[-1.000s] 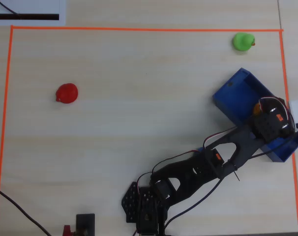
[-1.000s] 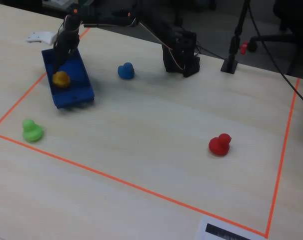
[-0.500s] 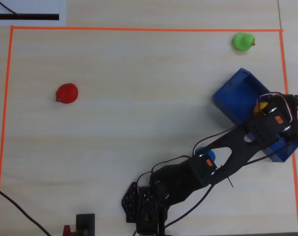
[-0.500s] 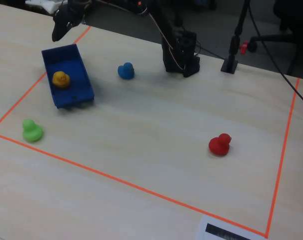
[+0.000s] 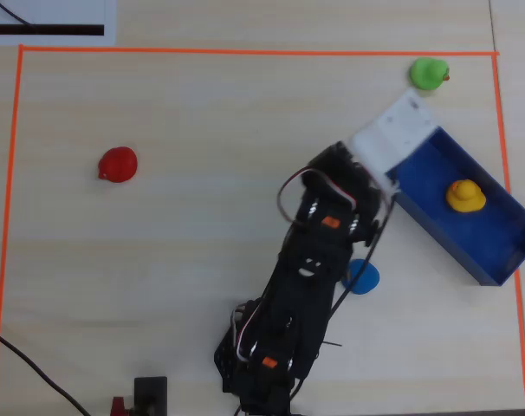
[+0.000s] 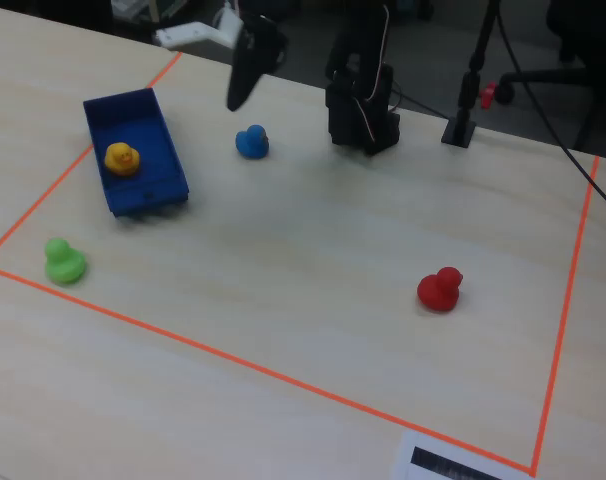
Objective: Grasp yellow duck and put it into box.
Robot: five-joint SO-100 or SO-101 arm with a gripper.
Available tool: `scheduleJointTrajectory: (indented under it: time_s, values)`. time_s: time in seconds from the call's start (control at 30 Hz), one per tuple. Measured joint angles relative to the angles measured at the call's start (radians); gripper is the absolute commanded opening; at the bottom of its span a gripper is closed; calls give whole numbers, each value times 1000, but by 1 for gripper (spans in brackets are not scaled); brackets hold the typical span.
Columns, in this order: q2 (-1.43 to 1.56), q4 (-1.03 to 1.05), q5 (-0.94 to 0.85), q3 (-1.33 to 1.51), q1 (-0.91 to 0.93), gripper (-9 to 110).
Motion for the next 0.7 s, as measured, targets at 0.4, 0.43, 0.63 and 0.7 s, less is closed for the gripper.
scheduleJointTrajectory:
  time_s: [0.4,0.43,0.63,0.7]
  values:
    - [813,0,-282,974,-492,0]
    - [859,0,-321,1035,-492,0]
    - [1035,0,-469,1301,-488,0]
    - [1066,0,-483,1347,-486,0]
